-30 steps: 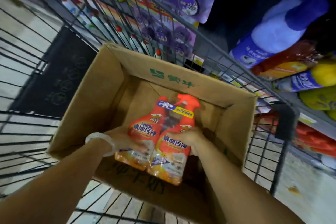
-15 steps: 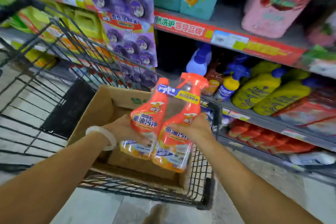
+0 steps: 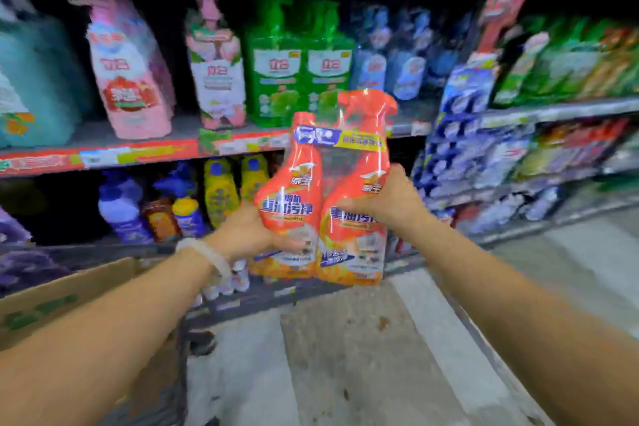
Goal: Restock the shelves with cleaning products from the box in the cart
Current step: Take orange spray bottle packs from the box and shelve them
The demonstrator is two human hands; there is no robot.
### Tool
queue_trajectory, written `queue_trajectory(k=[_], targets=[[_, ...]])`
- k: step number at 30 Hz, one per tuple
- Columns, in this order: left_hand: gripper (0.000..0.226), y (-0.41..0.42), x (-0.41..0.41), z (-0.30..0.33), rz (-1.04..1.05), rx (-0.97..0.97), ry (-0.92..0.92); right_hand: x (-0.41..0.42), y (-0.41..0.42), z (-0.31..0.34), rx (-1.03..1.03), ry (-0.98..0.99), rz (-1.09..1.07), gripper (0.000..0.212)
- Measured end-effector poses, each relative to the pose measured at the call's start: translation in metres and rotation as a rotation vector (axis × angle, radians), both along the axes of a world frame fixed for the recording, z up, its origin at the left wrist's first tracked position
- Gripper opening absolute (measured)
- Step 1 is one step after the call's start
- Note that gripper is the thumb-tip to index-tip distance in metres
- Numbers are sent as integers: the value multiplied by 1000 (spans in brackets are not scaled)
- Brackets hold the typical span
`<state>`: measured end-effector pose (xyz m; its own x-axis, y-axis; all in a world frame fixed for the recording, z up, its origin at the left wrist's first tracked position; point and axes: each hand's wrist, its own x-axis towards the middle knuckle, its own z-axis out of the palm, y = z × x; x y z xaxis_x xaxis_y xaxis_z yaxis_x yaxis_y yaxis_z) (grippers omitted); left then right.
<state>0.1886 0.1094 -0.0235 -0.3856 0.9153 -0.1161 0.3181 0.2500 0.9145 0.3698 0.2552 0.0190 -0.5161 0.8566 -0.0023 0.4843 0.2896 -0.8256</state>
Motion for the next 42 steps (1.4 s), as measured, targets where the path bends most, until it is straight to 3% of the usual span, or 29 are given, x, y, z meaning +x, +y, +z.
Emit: queue_trajectory(k=[7, 10, 12, 15, 21, 25, 29, 33, 35, 37, 40, 42], targets=[[42, 144, 125, 55, -217, 120, 139, 154, 93, 71, 106, -17, -234, 93], [42, 207, 167, 82, -294, 143, 178, 207, 138, 91, 135, 6, -283, 65], [33, 250, 193, 98, -352, 183, 181, 235, 171, 106, 127, 37, -352, 81], [39, 319, 225, 115, -423, 279, 212, 272, 228, 121, 176, 80, -402, 110], [42, 456, 276, 143, -541, 343, 237, 329, 327, 148, 241, 115, -540, 101], [74, 539, 315, 150, -566, 313, 270, 375, 385, 147, 256, 175, -638, 117], [110, 625, 363, 135, -601, 291, 268, 423, 435, 146, 266, 173, -704, 112], [101, 676, 417, 150, -638, 319, 262, 481, 502, 148, 300, 155, -721, 114], [77, 705, 445, 159, -662, 360, 252, 506, 538, 155, 322, 161, -710, 114], [64, 746, 471, 166, -648, 419, 246, 529, 576, 167, 343, 162, -686, 105], [64, 815, 507, 179, -581, 413, 281, 563, 642, 189, 400, 144, -627, 67], [81, 857, 528, 190, -514, 390, 315, 582, 687, 204, 393, 159, -611, 65]])
